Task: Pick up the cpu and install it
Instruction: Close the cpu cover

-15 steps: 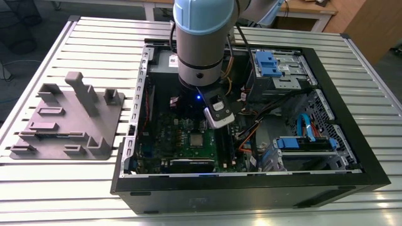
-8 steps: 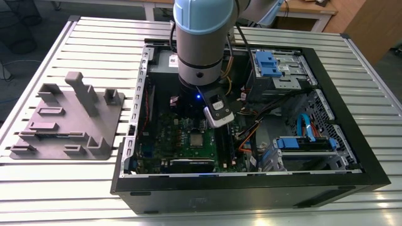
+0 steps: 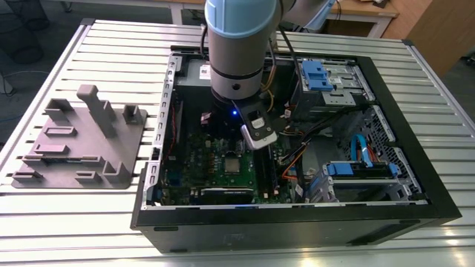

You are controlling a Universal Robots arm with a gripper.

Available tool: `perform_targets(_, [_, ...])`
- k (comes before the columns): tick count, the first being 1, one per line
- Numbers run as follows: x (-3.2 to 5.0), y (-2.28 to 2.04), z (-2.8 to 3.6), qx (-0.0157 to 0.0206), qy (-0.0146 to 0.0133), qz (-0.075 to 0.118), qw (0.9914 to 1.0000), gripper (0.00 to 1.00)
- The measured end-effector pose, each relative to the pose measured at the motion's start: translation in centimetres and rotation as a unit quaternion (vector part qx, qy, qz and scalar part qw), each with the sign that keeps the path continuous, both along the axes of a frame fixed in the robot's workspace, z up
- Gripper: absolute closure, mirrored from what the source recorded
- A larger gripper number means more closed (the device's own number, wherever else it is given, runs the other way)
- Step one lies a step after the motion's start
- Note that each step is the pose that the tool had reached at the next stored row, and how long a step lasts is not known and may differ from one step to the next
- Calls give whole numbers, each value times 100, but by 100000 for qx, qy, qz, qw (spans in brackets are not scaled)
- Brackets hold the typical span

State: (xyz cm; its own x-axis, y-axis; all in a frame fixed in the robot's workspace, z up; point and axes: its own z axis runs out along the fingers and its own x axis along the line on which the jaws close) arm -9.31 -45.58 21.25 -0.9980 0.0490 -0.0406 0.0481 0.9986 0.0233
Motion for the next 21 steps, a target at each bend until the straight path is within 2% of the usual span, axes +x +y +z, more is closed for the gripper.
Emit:
perform_targets(14, [2,0,12,3,0,4,100000,89])
perform_targets(21, [119,0,12,2,0,-1,100000,89])
